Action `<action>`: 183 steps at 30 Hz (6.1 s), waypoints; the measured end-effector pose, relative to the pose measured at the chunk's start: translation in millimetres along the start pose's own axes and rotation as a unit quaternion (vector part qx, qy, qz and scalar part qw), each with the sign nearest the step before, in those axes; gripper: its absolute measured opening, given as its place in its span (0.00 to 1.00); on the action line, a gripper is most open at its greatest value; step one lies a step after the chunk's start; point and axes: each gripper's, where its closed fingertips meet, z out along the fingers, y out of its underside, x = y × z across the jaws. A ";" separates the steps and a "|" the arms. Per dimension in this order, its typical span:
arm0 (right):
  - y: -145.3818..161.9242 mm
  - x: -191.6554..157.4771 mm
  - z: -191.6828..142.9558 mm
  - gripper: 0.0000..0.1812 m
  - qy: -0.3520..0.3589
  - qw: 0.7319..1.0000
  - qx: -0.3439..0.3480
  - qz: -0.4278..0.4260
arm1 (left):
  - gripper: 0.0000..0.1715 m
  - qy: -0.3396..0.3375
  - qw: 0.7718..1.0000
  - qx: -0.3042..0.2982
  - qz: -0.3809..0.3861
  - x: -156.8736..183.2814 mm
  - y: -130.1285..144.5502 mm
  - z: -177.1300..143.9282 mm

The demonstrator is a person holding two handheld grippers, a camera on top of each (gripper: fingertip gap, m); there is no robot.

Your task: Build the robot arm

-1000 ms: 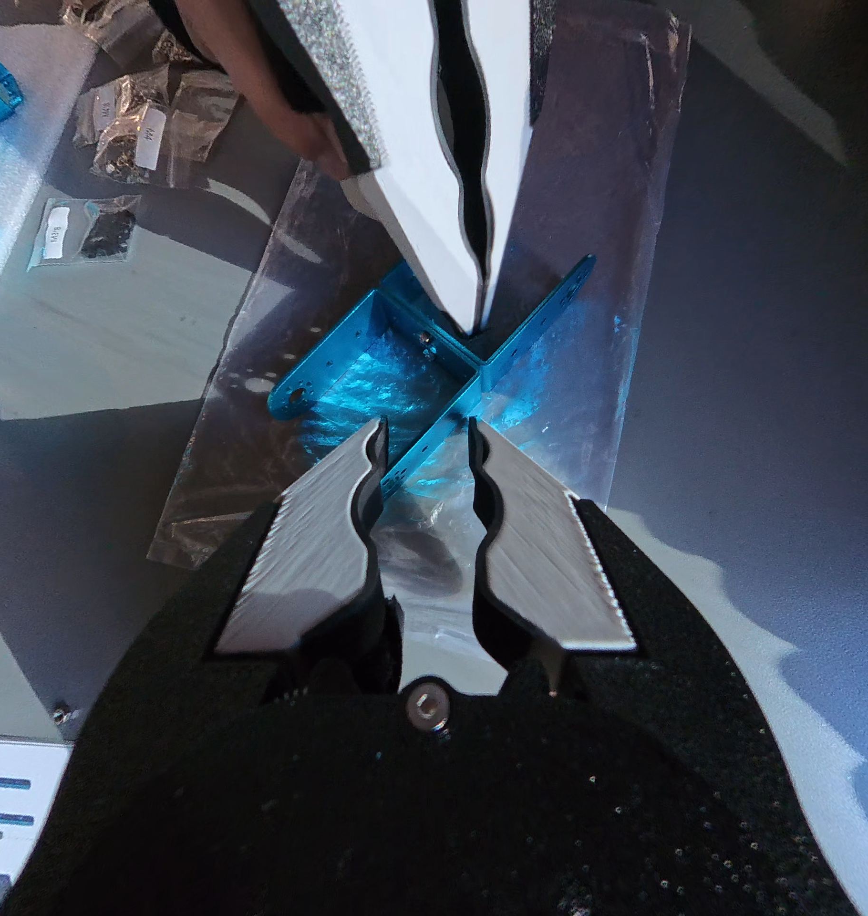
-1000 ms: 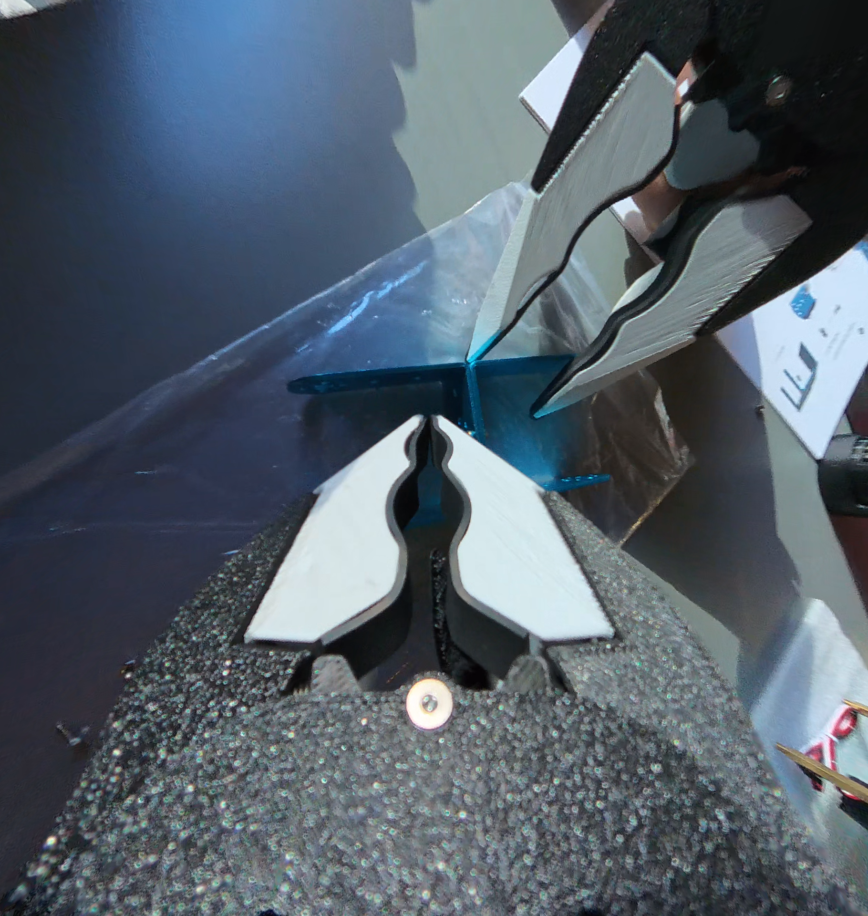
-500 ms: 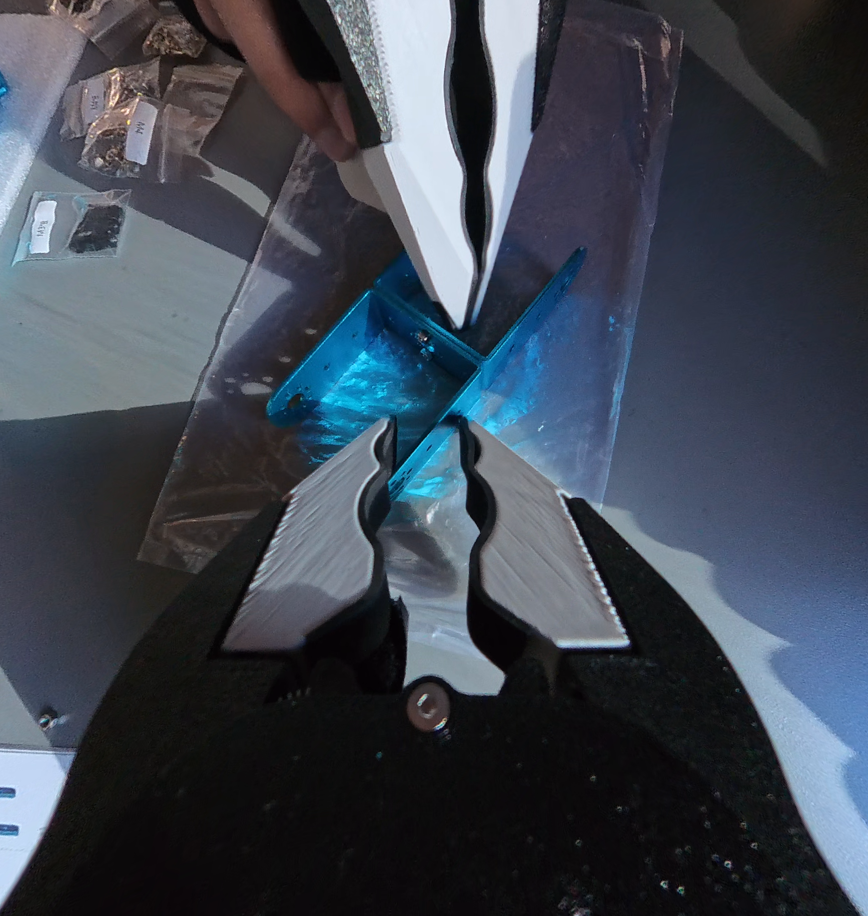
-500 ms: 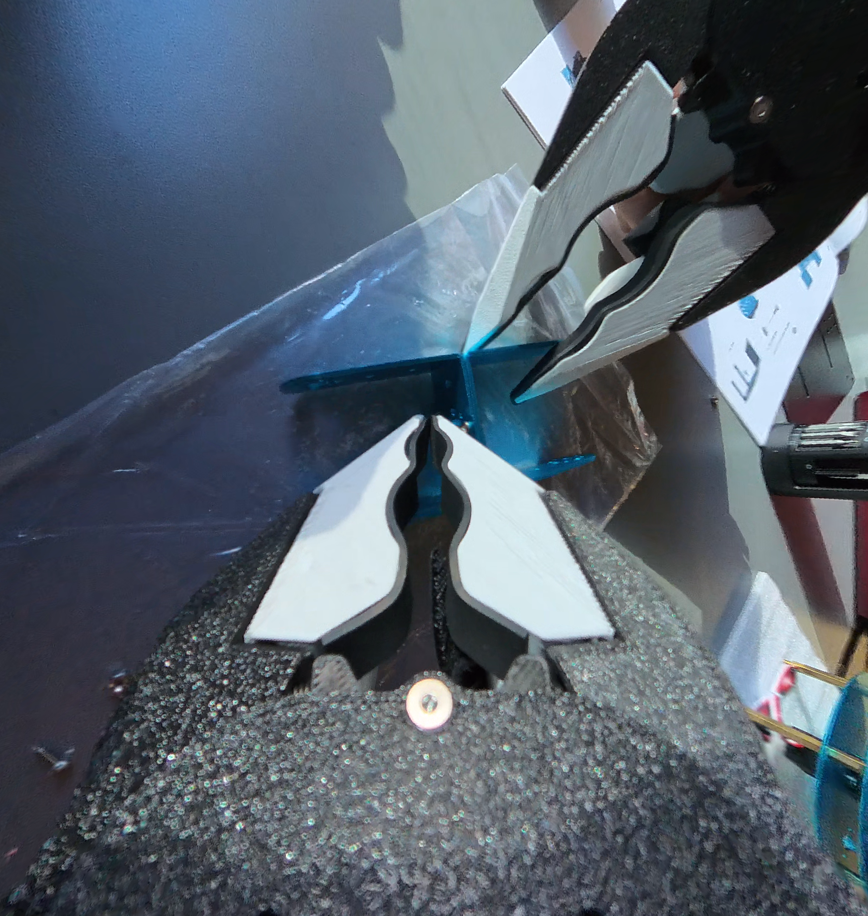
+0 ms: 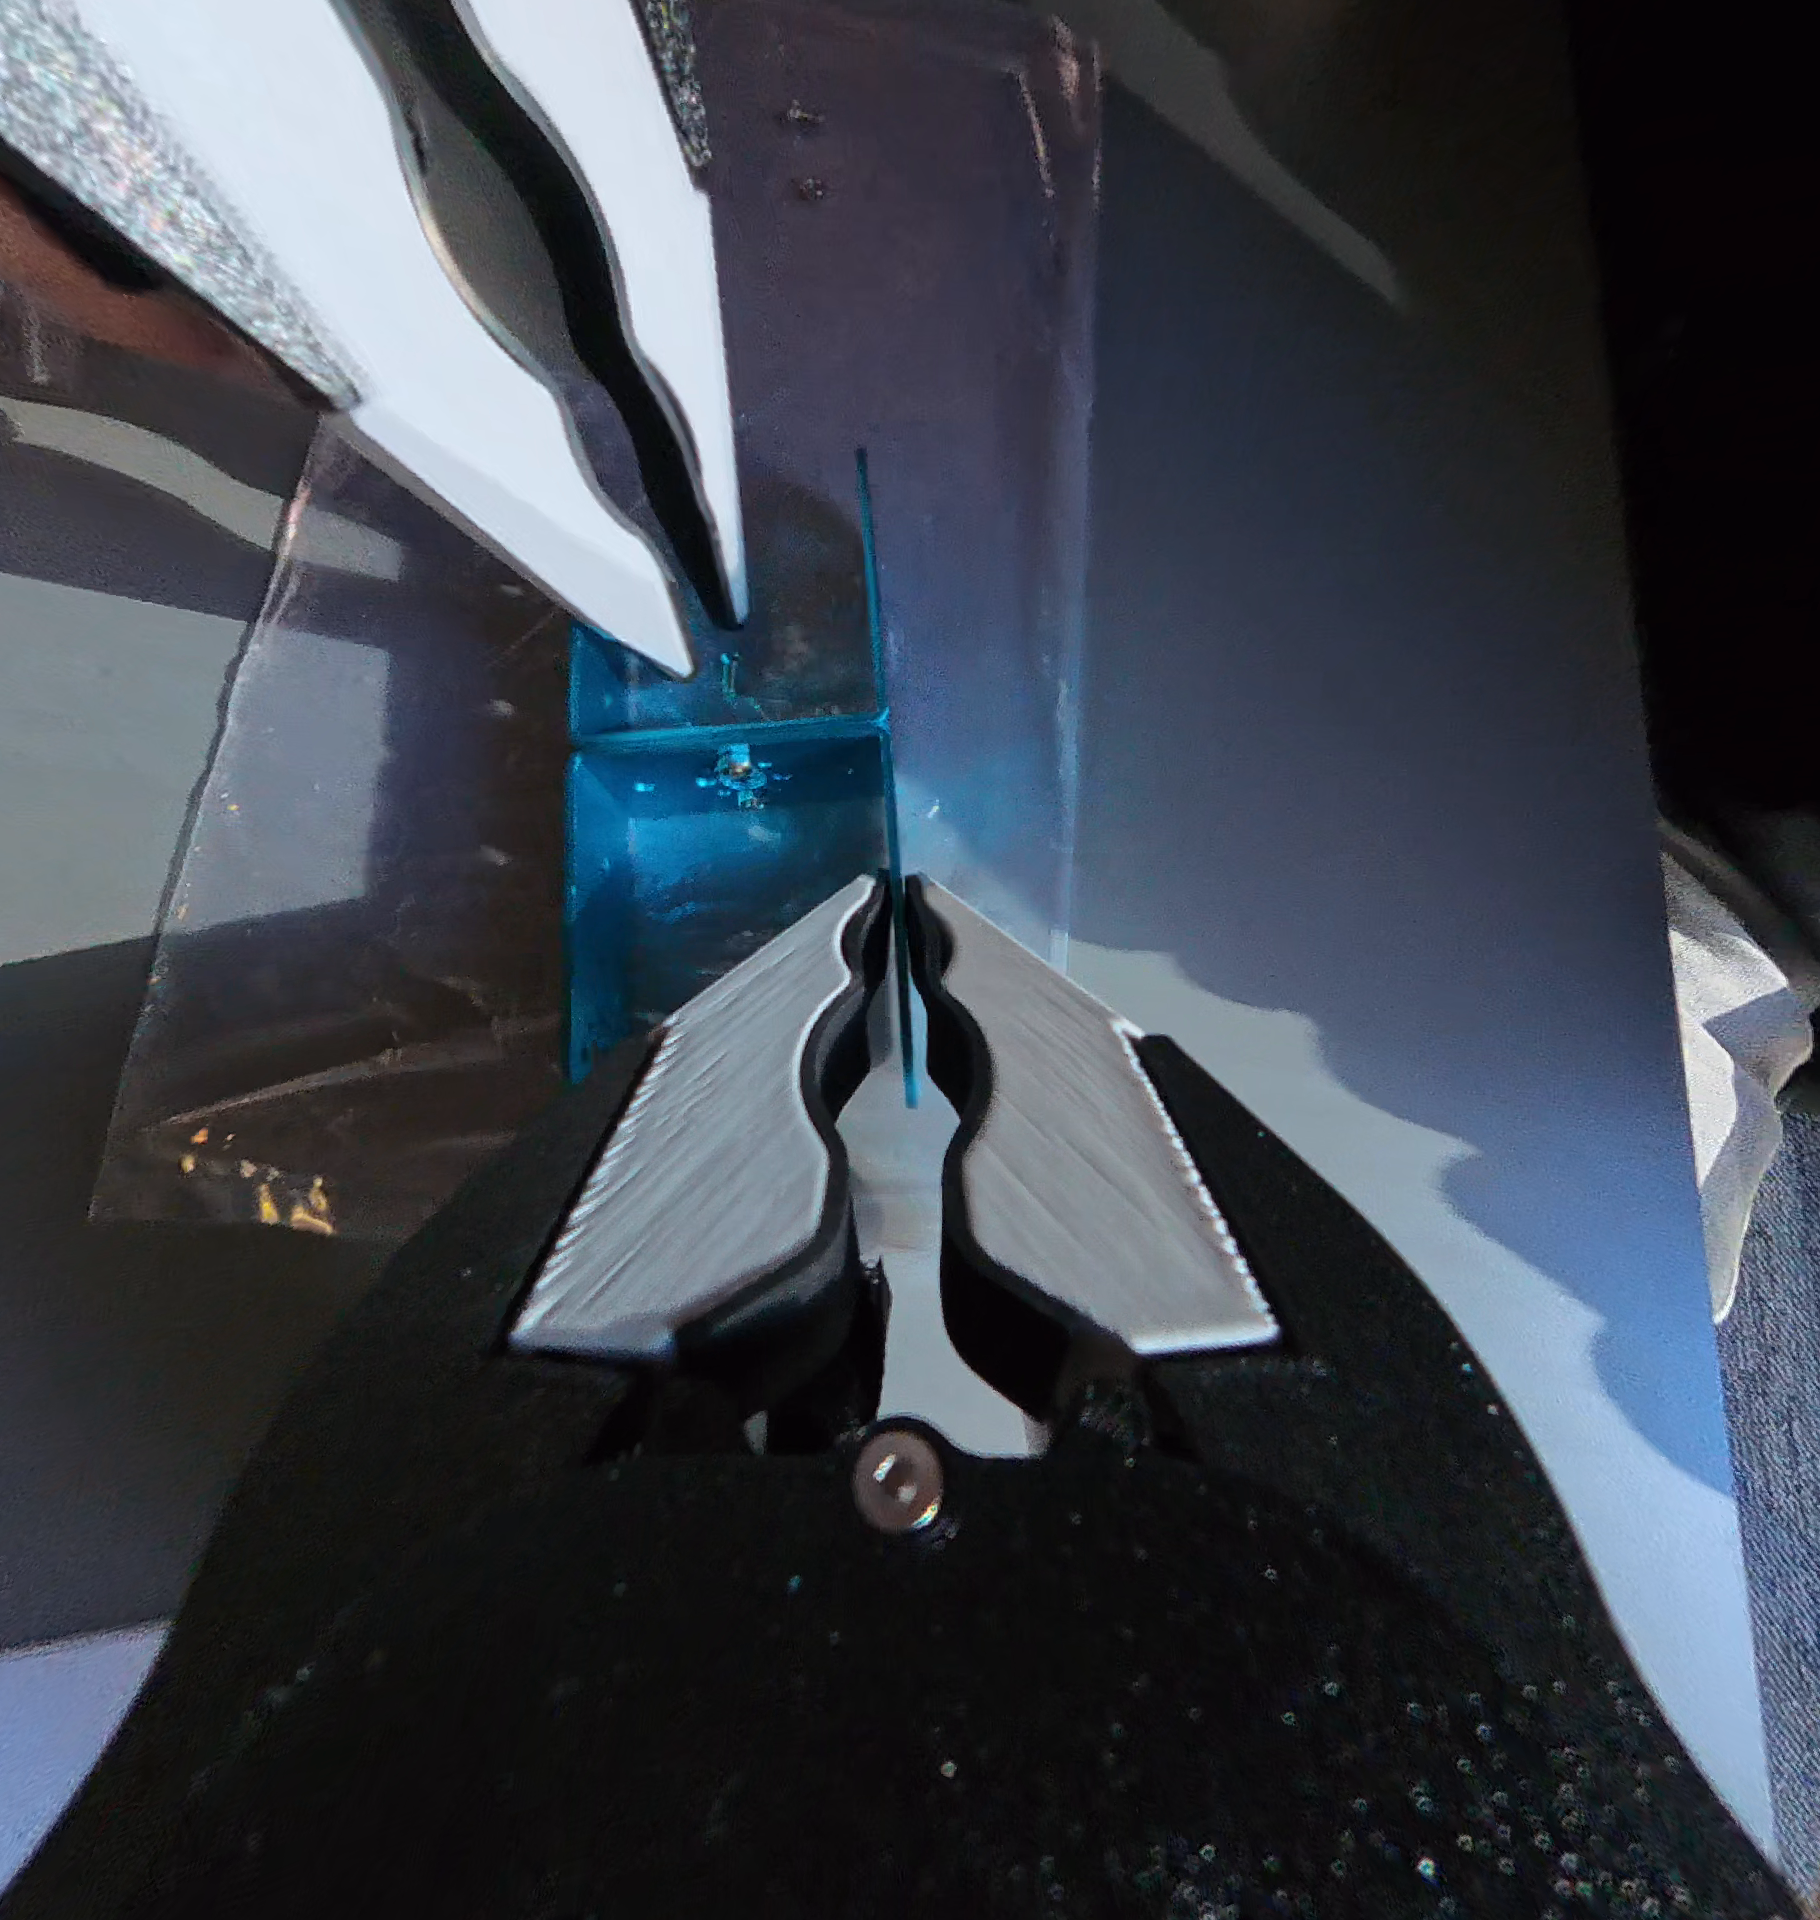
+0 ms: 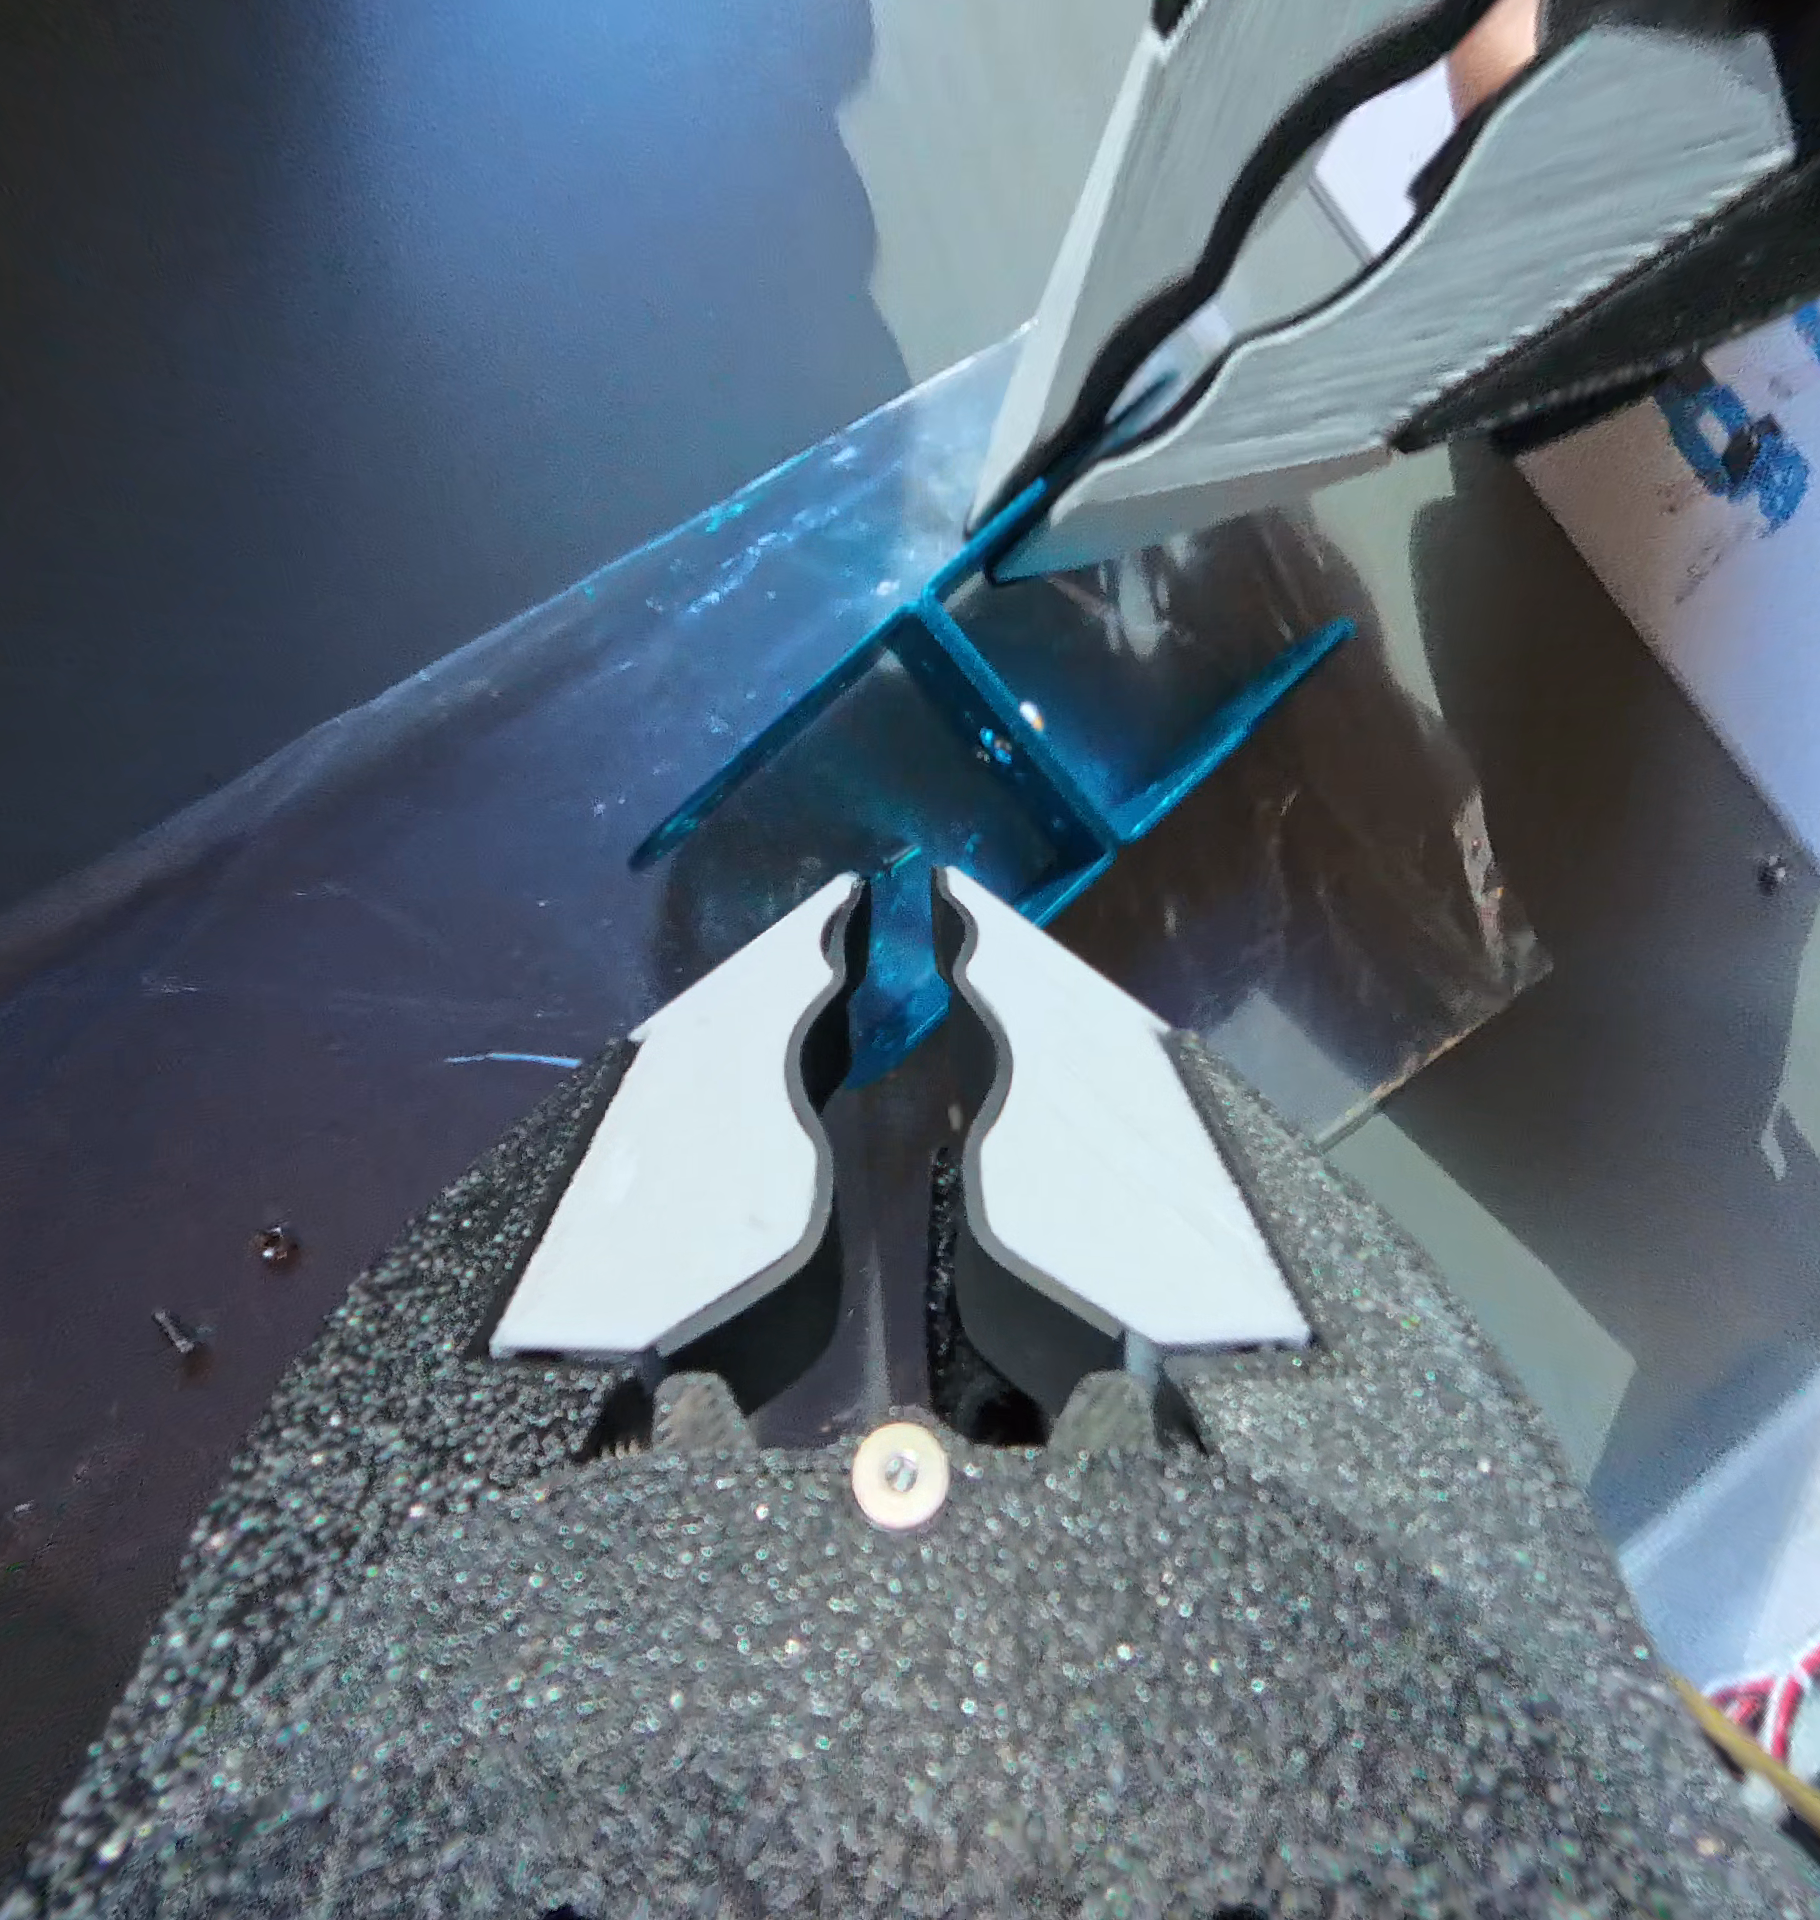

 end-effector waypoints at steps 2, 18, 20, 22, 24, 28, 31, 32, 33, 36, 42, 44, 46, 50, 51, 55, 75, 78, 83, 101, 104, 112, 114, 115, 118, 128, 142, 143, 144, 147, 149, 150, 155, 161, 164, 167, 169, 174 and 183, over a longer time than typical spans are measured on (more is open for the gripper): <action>-0.8 2.4 2.8 0.04 -0.009 1.000 0.002 -0.017 | 0.01 -0.003 1.000 0.000 -0.007 -1.7 2.1 0.3; -1.6 1.0 7.0 0.01 -0.020 0.999 -0.006 -0.032 | 0.06 -0.072 0.997 -0.015 -0.018 -24.5 11.0 -9.3; -2.5 0.7 7.6 0.00 -0.021 0.999 -0.007 -0.032 | 0.05 -0.069 0.997 -0.014 -0.015 -22.6 9.3 -6.4; -2.6 0.4 7.7 0.00 -0.023 0.999 -0.010 -0.030 | 0.04 -0.069 0.997 -0.013 -0.011 -21.7 8.0 -5.1; -3.3 0.5 8.0 0.00 -0.019 0.999 -0.012 -0.032 | 0.04 -0.068 0.998 -0.012 -0.012 -21.1 8.0 -5.2; -7.4 1.1 7.1 0.00 -0.007 0.999 -0.004 -0.044 | 0.01 -0.061 0.998 -0.009 -0.012 -19.0 8.2 -5.5; -10.9 10.8 1.4 0.00 0.013 0.999 0.014 -0.049 | 0.00 -0.045 0.999 -0.002 -0.014 -15.2 7.7 -5.3; -14.7 13.8 -1.2 0.00 0.018 0.998 0.031 -0.048 | 0.00 -0.044 0.999 -0.001 -0.014 -15.1 7.9 -5.2; -16.9 16.1 -3.2 0.00 0.021 0.998 0.042 -0.049 | 0.00 -0.042 0.999 0.000 -0.015 -14.9 7.8 -5.3; -13.6 25.0 -3.2 0.00 0.051 0.994 0.039 -0.084 | 0.00 -0.035 0.999 0.000 -0.014 -13.3 7.7 -5.1; -16.8 22.2 -0.7 0.00 0.029 0.991 0.062 -0.111 | 0.00 -0.022 1.000 0.001 -0.016 -11.5 7.4 -4.7; -17.1 21.4 3.6 0.00 0.025 0.991 0.062 -0.116 | 0.00 -0.018 1.000 0.001 -0.020 -11.8 7.4 -4.5; -18.0 21.4 6.9 0.00 0.028 0.990 0.065 -0.125 | 0.00 -0.014 1.000 0.002 -0.023 -11.7 7.3 -4.5; -18.4 23.2 7.6 0.00 0.028 0.989 0.068 -0.129 | 0.00 -0.010 1.000 0.002 -0.026 -11.6 7.3 -4.6; -18.1 22.8 6.9 0.00 0.024 0.989 0.069 -0.128 | 0.00 -0.010 1.000 0.002 -0.026 -11.7 7.3 -4.5; -17.2 23.8 8.3 0.00 0.026 0.989 0.070 -0.129 | 0.00 -0.009 1.000 0.002 -0.028 -11.7 7.4 -4.5; -15.1 19.7 6.7 0.00 0.022 0.992 0.068 -0.102 | 0.00 -0.009 1.000 0.003 -0.030 -12.1 7.7 -4.7; -13.7 15.6 10.9 0.03 -0.004 0.996 0.057 -0.068 | 0.00 -0.014 1.000 -0.001 -0.021 -11.2 9.0 -6.3; -17.1 20.6 12.2 0.05 -0.002 0.998 0.046 -0.047 | 0.00 -0.015 0.999 -0.014 -0.025 -7.8 16.3 -14.1; -14.2 9.0 14.6 0.02 -0.055 0.997 0.044 -0.038 | 0.00 -0.025 0.999 -0.017 -0.031 -8.5 19.6 -16.7; -11.4 7.1 13.0 0.02 -0.061 0.997 0.041 -0.037 | 0.00 -0.025 0.999 -0.016 -0.031 -8.1 19.5 -16.6; -6.7 8.9 9.9 0.03 -0.045 0.997 0.036 -0.045 | 0.00 -0.023 0.999 -0.017 -0.031 -7.6 19.5 -16.8; -9.3 11.8 8.3 0.03 -0.039 0.997 0.043 -0.045 | 0.00 -0.025 0.999 -0.017 -0.029 -7.6 19.5 -16.7; -11.1 12.1 6.8 0.03 -0.037 0.997 0.049 -0.048 | 0.00 -0.025 0.999 -0.017 -0.028 -7.3 19.3 -16.6; -13.9 12.6 6.4 0.03 -0.040 0.996 0.056 -0.048 | 0.00 -0.023 0.999 -0.017 -0.029 -7.0 19.2 -16.4; -9.6 9.9 13.4 0.00 -0.051 0.997 0.047 -0.044 | 0.00 -0.020 0.999 -0.016 -0.031 -6.2 18.8 -15.9; -15.6 8.4 8.8 0.03 -0.050 0.996 0.053 -0.044 | 0.00 -0.019 0.999 -0.015 -0.031 -5.8 18.5 -15.5; -15.4 9.1 9.8 0.03 -0.045 0.997 0.049 -0.049 | 0.00 -0.019 0.999 -0.015 -0.031 -5.7 18.5 -15.5; -14.2 9.2 11.2 0.03 -0.042 0.997 0.044 -0.054 | 0.00 -0.019 0.999 -0.015 -0.032 -5.7 18.5 -15.5; -13.3 7.2 14.6 0.01 -0.047 0.997 0.042 -0.054 | 0.00 -0.019 0.999 -0.015 -0.031 -5.6 18.4 -15.4; -12.7 7.2 14.5 0.01 -0.047 0.996 0.041 -0.055 | 0.00 -0.019 0.999 -0.015 -0.031 -5.6 18.4 -15.4; -12.8 7.0 14.6 0.01 -0.047 0.996 0.041 -0.056 | 0.00 -0.019 0.999 -0.015 -0.031 -5.6 18.4 -15.3; -15.0 7.4 15.9 0.00 -0.038 0.997 0.037 -0.061 | 0.00 -0.016 0.999 -0.014 -0.032 -5.0 18.1 -15.1; -16.5 9.0 16.1 0.00 -0.039 0.996 0.041 -0.065 | 0.00 -0.018 0.999 -0.015 -0.027 -4.5 18.3 -15.1; -16.1 14.8 12.2 0.00 -0.029 0.996 0.041 -0.072 | 0.00 -0.015 1.000 -0.013 -0.020 -2.7 18.1 -15.0; -24.7 17.4 7.9 0.00 -0.029 0.994 0.065 -0.079 | 0.00 -0.012 1.000 -0.013 -0.020 -2.3 17.9 -14.8; -28.9 21.2 8.3 0.00 -0.018 0.993 0.074 -0.092 | 0.00 -0.010 1.000 -0.012 -0.022 -2.4 17.9 -14.8; -32.3 26.2 11.9 0.00 -0.009 0.991 0.079 -0.105 | 0.00 -0.009 1.000 -0.010 -0.024 -2.4 17.9 -14.8; -34.1 27.0 16.5 0.00 -0.004 0.991 0.085 -0.105 | 0.00 -0.007 1.000 -0.009 -0.026 -2.5 17.8 -14.7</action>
